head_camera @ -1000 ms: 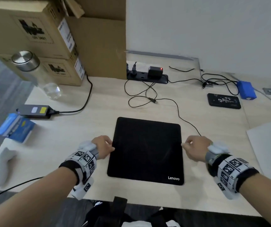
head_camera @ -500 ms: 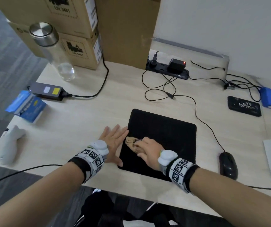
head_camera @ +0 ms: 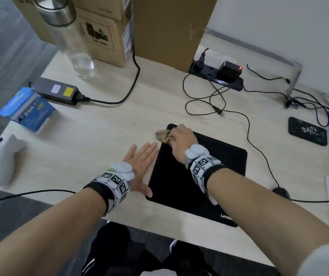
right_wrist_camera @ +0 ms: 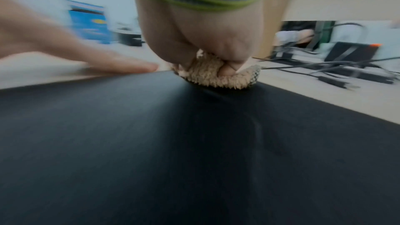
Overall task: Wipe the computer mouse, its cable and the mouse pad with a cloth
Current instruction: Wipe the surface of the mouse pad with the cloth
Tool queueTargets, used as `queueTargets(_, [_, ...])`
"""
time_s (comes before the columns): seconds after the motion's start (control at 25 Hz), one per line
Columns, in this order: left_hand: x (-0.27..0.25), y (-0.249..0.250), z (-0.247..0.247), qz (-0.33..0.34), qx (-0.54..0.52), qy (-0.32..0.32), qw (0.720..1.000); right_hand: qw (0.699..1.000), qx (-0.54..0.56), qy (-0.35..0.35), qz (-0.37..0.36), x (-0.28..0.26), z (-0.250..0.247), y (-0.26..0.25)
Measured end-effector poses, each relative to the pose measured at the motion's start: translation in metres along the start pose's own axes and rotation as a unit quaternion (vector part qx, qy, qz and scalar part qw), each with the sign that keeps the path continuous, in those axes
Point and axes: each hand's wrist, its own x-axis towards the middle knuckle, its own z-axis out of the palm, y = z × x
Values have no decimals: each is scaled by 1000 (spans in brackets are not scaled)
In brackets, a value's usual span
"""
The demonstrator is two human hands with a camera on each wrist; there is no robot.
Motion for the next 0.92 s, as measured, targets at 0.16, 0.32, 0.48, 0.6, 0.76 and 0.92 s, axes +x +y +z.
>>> queueTargets(0.16, [-1, 0, -1, 5, -6, 0, 1000, 994, -28, -32, 96, 6, -5, -17])
queueTargets(0.32, [-2, 0, 0, 13, -13, 6, 1000, 990, 29, -83, -107, -87, 10, -33])
queueTargets(0.48, [-4, 2, 0, 3, 20, 18, 1000, 967, 53, -141, -207, -148, 22, -34])
queueTargets(0.6, [-3, 0, -2, 5, 7, 6, 1000, 964, 39, -118, -233, -116, 20, -25])
queueTargets(0.76, [-1, -3, -2, 11, -12, -16, 1000, 991, 33, -8, -130, -31, 9, -3])
queueTargets(0.92, [-2, -2, -3, 10, -5, -21, 1000, 996, 7, 22, 86, 33, -11, 10])
